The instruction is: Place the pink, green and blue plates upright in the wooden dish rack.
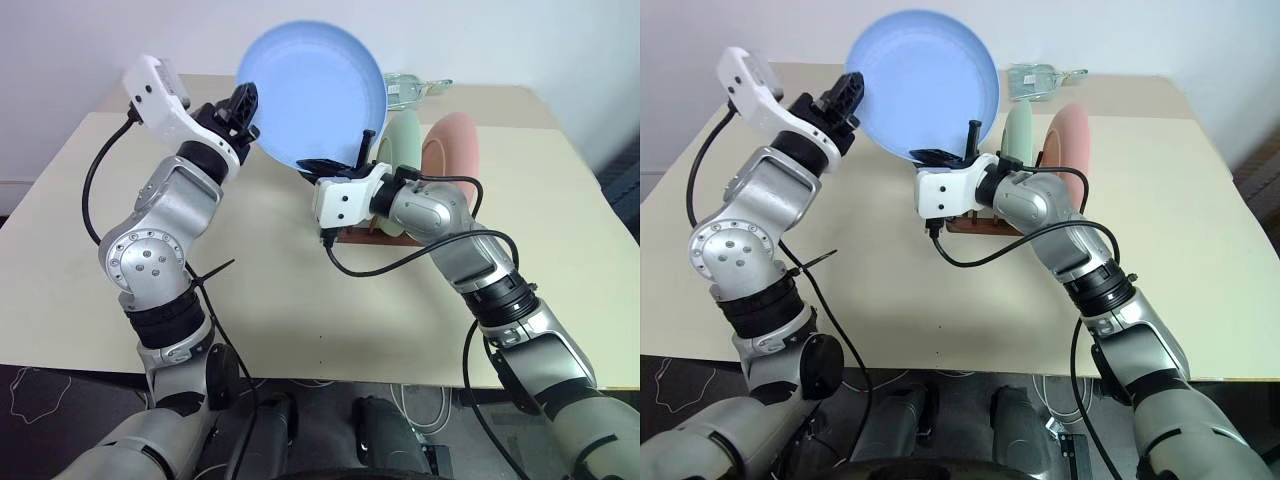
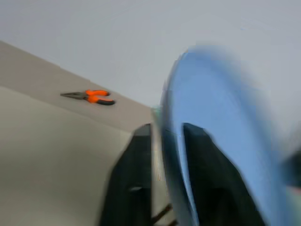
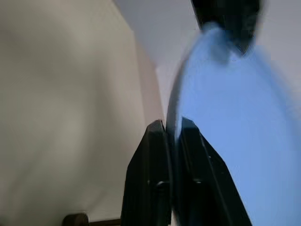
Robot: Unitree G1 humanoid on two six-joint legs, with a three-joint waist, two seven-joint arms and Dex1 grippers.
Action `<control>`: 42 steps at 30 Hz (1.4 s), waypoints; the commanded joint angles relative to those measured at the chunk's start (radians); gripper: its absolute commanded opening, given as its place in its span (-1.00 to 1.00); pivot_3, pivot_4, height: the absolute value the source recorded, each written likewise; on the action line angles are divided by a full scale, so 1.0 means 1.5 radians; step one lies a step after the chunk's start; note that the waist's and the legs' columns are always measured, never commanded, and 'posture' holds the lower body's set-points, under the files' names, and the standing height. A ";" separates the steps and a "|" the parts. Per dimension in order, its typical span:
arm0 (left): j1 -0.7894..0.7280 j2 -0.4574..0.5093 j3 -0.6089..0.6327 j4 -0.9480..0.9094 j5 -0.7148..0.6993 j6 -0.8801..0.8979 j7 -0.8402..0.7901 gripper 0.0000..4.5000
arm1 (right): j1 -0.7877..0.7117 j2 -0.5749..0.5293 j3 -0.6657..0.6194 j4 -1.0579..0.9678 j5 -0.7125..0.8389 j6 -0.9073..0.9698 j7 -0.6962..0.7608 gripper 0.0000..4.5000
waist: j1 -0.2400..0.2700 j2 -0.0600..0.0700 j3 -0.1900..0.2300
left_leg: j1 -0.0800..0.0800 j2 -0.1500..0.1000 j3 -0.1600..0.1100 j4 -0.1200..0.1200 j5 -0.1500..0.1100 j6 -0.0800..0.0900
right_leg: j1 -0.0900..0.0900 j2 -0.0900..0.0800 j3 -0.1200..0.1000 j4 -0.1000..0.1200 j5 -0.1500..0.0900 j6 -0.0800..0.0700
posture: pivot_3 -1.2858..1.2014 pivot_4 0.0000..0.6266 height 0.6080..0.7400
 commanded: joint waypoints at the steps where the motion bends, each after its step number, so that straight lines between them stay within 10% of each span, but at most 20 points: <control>1: -0.049 0.018 0.051 -0.011 -0.003 -0.088 0.012 0.30 | -0.004 0.002 -0.018 -0.041 -0.012 -0.002 -0.010 -1.00 | 0.000 0.000 0.000 | 0.000 0.000 0.000 0.000 0.000 0.000 | 0.000 0.000 0.000 0.000 0.000 0.000 | 0.03 -0.52 0.96; 7: 0.002 0.212 0.089 0.099 0.159 -0.215 -0.059 0.30 | 0.034 -0.009 -0.053 -0.093 0.019 -0.019 -0.009 -1.00 | -0.006 0.000 0.000 | 0.001 0.000 0.000 -0.002 0.001 -0.001 | -0.001 0.002 0.000 0.000 0.000 0.000 | 0.03 -0.52 0.96; 11: 0.211 0.320 -0.035 0.142 0.331 -0.325 -0.209 0.30 | 0.061 0.082 -0.164 -0.213 0.281 0.089 0.004 -1.00 | -0.004 0.001 0.000 | 0.001 0.001 0.000 -0.004 0.001 -0.001 | -0.001 0.001 0.001 0.000 0.000 0.000 | 0.03 -0.52 0.96; 21: 0.438 0.221 -0.254 0.129 0.460 -0.508 -0.358 0.30 | 0.128 0.235 -0.305 -0.405 0.828 0.529 -0.184 -1.00 | 0.000 0.001 0.000 | 0.000 0.001 -0.001 -0.007 -0.002 0.000 | -0.003 -0.004 0.000 -0.001 0.000 -0.005 | 0.03 -0.52 0.96; 42: 0.462 0.157 -0.289 0.118 0.490 -0.549 -0.436 0.30 | 0.154 0.306 -0.330 -0.356 0.927 0.568 -0.384 -1.00 | -0.003 0.002 -0.001 | 0.000 0.001 0.000 -0.009 0.000 0.001 | -0.008 -0.002 0.001 0.001 0.001 -0.004 | 0.03 -0.52 0.96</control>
